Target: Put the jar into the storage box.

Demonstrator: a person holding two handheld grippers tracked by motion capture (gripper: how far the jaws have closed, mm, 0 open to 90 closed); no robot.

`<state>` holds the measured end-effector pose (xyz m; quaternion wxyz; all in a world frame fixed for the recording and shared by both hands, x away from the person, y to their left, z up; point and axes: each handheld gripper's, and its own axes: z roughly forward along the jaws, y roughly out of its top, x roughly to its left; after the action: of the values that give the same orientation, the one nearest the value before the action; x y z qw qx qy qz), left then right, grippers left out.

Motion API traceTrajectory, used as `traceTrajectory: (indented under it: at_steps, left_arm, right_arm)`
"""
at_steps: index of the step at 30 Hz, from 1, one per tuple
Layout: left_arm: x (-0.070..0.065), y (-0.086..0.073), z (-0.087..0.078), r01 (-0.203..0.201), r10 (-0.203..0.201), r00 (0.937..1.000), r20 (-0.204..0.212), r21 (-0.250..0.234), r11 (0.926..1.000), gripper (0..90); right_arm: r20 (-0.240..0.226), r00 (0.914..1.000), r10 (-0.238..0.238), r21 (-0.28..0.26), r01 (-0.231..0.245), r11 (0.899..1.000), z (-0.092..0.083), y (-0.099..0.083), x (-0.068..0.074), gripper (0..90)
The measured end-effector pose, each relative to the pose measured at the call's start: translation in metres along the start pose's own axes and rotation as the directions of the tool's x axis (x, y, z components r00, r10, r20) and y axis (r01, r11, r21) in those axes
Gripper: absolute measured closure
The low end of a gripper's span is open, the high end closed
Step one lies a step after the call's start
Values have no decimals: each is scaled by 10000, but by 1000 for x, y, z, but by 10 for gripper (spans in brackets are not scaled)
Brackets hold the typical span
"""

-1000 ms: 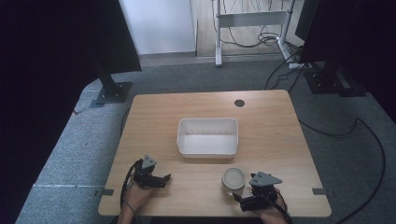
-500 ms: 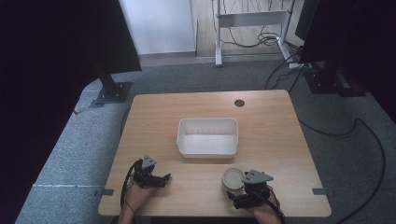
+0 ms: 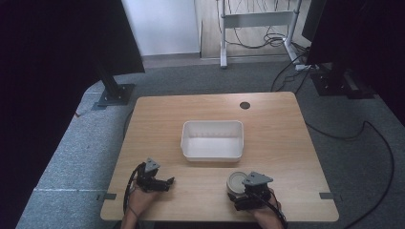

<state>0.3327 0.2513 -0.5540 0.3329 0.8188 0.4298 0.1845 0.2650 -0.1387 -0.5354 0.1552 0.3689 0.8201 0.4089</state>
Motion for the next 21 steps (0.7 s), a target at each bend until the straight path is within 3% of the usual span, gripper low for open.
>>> traceTrajectory:
  at_steps: [3, 21]
  left_arm:
    - [0, 0, 0, -1, 1, 10000, -1, 0, 10000, 0]
    - [0, 0, 0, -10, 10, 10000, 0, 4, 10000, 0]
  right_arm:
    - [127, 9997, -226, 100, 225, 9997, 3, 1, 1, 82]
    - [486, 9987, -175, 33, 174, 9998, -3, 7, 3, 88]
